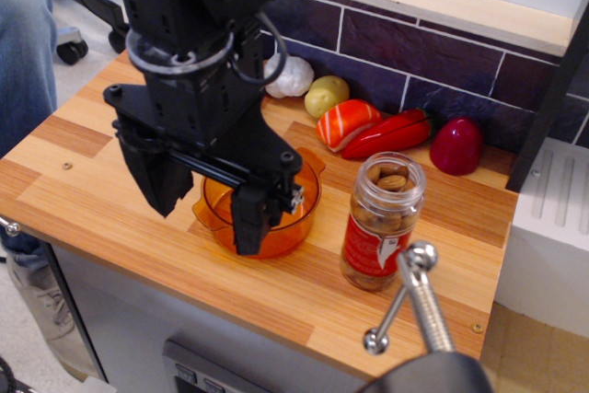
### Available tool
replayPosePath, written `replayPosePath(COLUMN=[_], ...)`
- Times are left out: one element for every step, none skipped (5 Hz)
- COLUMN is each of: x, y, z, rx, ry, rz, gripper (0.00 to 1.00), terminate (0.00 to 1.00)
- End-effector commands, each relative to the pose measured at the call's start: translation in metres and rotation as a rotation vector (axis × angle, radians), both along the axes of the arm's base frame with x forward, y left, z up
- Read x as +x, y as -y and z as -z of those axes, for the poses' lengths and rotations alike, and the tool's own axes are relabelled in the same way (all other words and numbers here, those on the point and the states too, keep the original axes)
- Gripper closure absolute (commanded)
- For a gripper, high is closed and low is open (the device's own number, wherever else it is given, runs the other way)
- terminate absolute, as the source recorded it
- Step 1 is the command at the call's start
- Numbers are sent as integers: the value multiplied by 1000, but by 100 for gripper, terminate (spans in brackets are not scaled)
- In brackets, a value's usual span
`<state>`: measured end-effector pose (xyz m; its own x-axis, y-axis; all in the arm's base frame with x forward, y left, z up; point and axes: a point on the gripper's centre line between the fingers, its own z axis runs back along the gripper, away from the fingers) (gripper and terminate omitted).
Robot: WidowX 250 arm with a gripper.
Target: Pour almonds in pot
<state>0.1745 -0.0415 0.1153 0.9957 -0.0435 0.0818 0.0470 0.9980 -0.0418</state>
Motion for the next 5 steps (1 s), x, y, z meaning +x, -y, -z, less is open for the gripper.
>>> replayPosePath(x=[0, 18, 26, 38, 57], y=[0, 24, 42, 53, 71], z=[0, -5, -7, -14, -22], rx=[0, 52, 155, 231, 339], ry=[0, -6, 5, -35, -128], rz=[0, 167, 401, 562, 771], gripper=[0, 0, 0, 0, 0], terminate=[0, 0, 0, 0, 0])
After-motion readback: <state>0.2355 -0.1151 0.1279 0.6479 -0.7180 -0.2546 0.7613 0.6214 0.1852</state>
